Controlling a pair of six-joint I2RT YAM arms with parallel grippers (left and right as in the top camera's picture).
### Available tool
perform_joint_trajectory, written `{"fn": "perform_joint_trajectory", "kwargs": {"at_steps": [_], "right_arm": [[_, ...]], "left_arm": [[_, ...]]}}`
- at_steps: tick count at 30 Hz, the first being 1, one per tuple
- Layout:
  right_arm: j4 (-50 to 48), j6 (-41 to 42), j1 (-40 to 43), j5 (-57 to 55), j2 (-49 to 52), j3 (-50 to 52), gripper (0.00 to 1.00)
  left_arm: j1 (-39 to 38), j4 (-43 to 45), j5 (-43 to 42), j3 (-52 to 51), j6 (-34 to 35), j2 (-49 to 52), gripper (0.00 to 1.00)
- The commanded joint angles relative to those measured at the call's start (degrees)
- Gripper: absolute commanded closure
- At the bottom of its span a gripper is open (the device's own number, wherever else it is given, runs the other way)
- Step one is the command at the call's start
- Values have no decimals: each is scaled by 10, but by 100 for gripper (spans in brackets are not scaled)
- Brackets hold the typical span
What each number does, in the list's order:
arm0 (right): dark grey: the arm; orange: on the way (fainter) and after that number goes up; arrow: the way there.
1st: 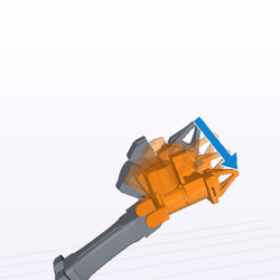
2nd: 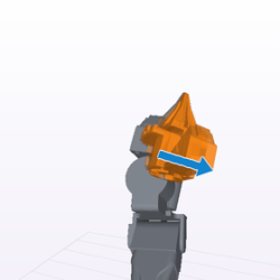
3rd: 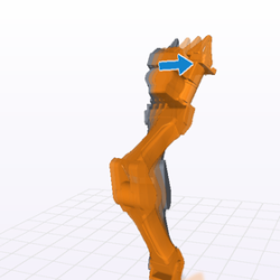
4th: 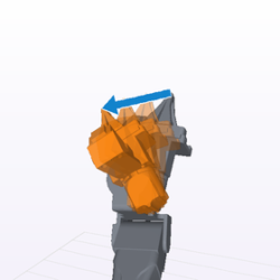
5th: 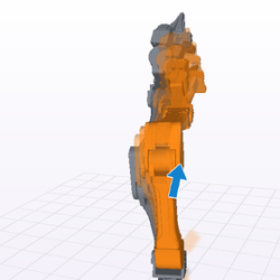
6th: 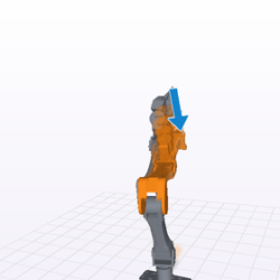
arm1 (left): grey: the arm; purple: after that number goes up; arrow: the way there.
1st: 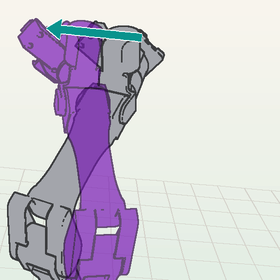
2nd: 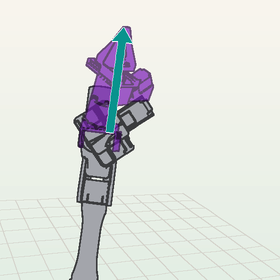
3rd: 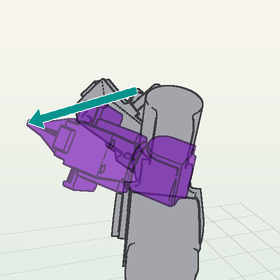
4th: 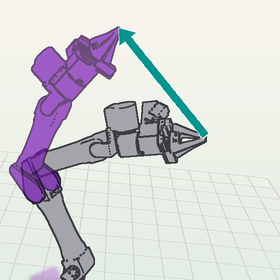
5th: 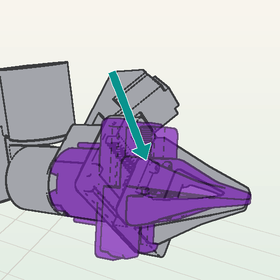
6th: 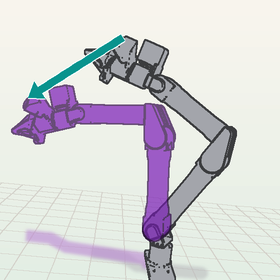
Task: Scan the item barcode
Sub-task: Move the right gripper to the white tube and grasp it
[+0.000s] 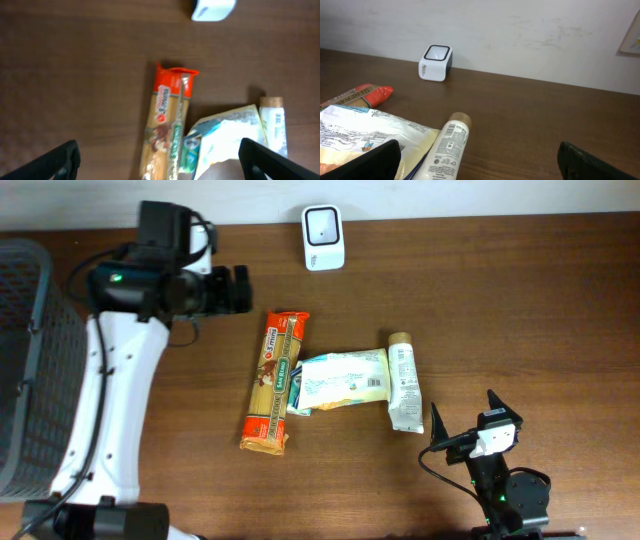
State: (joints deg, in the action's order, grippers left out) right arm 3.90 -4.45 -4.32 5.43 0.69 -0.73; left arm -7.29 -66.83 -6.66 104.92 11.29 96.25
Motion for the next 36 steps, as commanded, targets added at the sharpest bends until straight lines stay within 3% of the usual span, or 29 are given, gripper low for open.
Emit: {"fn": "perform_joint_trajectory", "kwargs": {"at_steps": [1,5,8,11,21,29,32,36], "right_arm": [[2,4,2,1,-3,4,2],[2,4,2,-14,-3,4,1],[2,4,2,-14,-3,4,1],[2,4,2,-11,-3,4,1],[1,11,2,75,17,-43,2],[174,11,3,97,301,-346,1],[298,9,3,147,456,-489,2],[402,4,3,176,612,-602,2]], "left_arm": [[31,-19,5,1,-42,-1,1],[85,-18,-14,1,-151,0,1],[135,-17,-153,1,-274,0,1],[166,-16,-165,1,-276,0,1],[167,-16,-161,1,-276,0,1],[167,-16,-161,1,-277,0,1],[167,-16,-161,1,-277,0,1],[167,-16,-161,1,-277,0,1]]}}
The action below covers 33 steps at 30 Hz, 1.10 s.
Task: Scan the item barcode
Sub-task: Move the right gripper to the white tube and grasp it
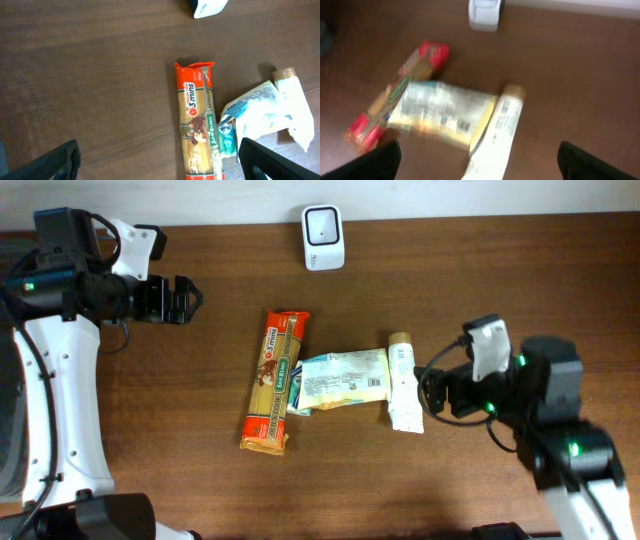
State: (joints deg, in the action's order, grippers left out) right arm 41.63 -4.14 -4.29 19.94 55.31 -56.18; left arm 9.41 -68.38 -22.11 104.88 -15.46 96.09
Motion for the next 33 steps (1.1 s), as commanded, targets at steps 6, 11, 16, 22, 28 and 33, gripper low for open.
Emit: {"fn": "perform_joint_trajectory", "kwargs": {"at_steps": [6,11,16,22,28,33], "right_arm": [[32,-1,34,81,238,-49,15],[57,-98,157,211,377,-49,14],[25,-132,163,292,564,-49,21],[18,-132,163,298,573,-49,22],[2,-119,134,292,577,-45,27],[-36,-59,114,244,577,-43,75]], "left_arm": [[0,-1,-6,2,-9,2,1],[0,-1,-6,2,-9,2,1],[0,-1,-6,2,-9,2,1],[0,-1,-6,2,-9,2,1],[0,-1,-6,2,-9,2,1],[0,-1,-6,2,-9,2,1]]}}
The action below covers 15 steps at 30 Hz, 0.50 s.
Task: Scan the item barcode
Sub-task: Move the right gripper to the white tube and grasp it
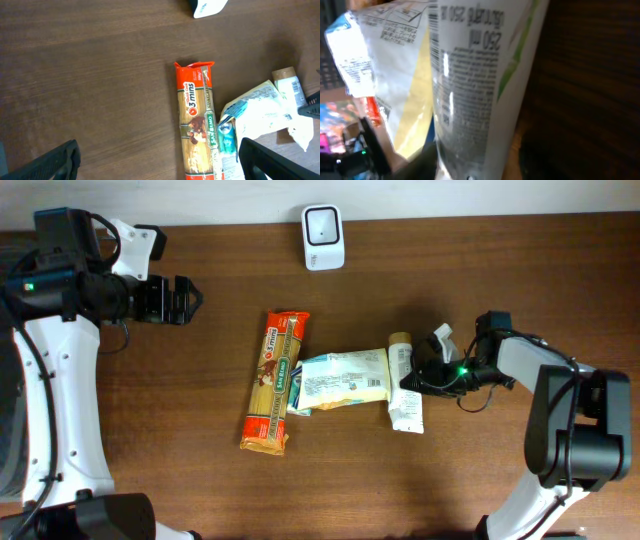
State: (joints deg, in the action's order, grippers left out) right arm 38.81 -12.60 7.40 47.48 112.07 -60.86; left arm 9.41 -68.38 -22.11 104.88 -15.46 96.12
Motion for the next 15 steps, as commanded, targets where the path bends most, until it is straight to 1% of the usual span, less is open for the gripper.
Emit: {"fn": "perform_joint_trajectory", "kwargs": {"at_steps": [1,2,3,5,7,9,10,11,12,13,14,15], "right_arm": [[-9,30,-3,-31,9,4,84],[-9,52,-2,-31,8,1,93],[0,64,-2,-31,6,-6,96],[56,66,-2,-45,-27,-50,96],[127,74,-15,-130,-75,-104,96],[177,124,-53,-284,-117,-142,96],[195,160,-89,-393,-136,-151,96],[205,190,-121,-480,-142,-152,96],[228,242,-171,-608,-138,-152,96],[246,288,-209,-697,-125,-152,96],[254,314,-239,-752,-108,-152,96],[255,318,-260,-774,-90,-152,96]], "left_arm": [[0,-1,-6,2,-9,1,1],[0,-1,-6,2,-9,1,1],[0,-1,-6,2,-9,1,1],[0,-1,-6,2,-9,1,1],[0,-1,-6,2,-9,1,1],[0,-1,-6,2,-9,1,1],[0,-1,-6,2,-9,1,1],[0,-1,-6,2,-9,1,1],[1,-1,-6,2,-9,1,1],[1,-1,-6,2,-9,1,1],[1,-1,-6,2,-9,1,1],[1,-1,-6,2,-9,1,1]]}}
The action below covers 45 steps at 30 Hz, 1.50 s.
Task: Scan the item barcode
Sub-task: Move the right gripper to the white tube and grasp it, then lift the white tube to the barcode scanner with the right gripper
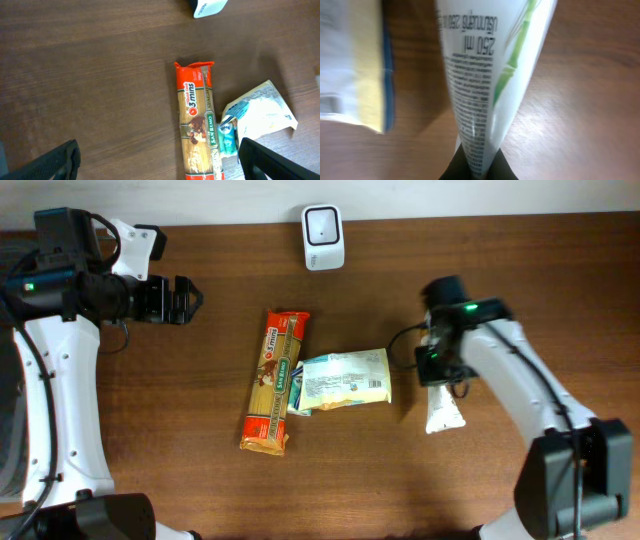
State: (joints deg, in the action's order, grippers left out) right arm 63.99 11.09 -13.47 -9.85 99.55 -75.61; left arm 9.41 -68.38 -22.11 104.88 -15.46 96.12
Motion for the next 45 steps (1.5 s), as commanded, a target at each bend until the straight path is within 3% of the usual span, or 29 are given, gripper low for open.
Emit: {"fn": "perform_joint_trajectory", "kwargs": {"at_steps": [1,3,6,8,11,14,18,23,25,26,27,30,31,35,39,45], "right_arm": [[3,80,-69,-210,59,-4,91],[3,80,-91,-195,116,-4,73],[-23,73,-92,-93,113,-7,51],[-24,45,-70,-34,99,-23,43],[-19,-9,4,89,68,-49,39],[-14,-101,108,233,57,-48,14],[-23,-225,237,364,60,28,7],[-123,-257,269,475,60,153,7],[-159,-257,269,487,60,180,18],[-169,-256,269,487,60,186,30],[-180,-256,269,489,60,191,53],[-209,-256,270,547,60,191,87],[-218,-250,271,563,60,187,92],[-134,-216,269,574,59,82,96],[15,-309,199,620,20,-56,96],[32,-362,145,695,-65,-85,96]], "left_arm": [[1,-1,-6,2,-9,1,1],[2,-1,-6,2,-9,1,1],[1,-1,-6,2,-9,1,1],[2,-1,-6,2,-9,1,1],[2,-1,-6,2,-9,1,1],[2,-1,-6,2,-9,1,1],[1,-1,-6,2,-9,1,1],[1,-1,-6,2,-9,1,1],[1,-1,-6,2,-9,1,1],[1,-1,-6,2,-9,1,1],[2,-1,-6,2,-9,1,1],[1,-1,-6,2,-9,1,1],[1,-1,-6,2,-9,1,1],[2,-1,-6,2,-9,1,1],[2,-1,-6,2,-9,1,1],[1,-1,-6,2,-9,1,1]]}}
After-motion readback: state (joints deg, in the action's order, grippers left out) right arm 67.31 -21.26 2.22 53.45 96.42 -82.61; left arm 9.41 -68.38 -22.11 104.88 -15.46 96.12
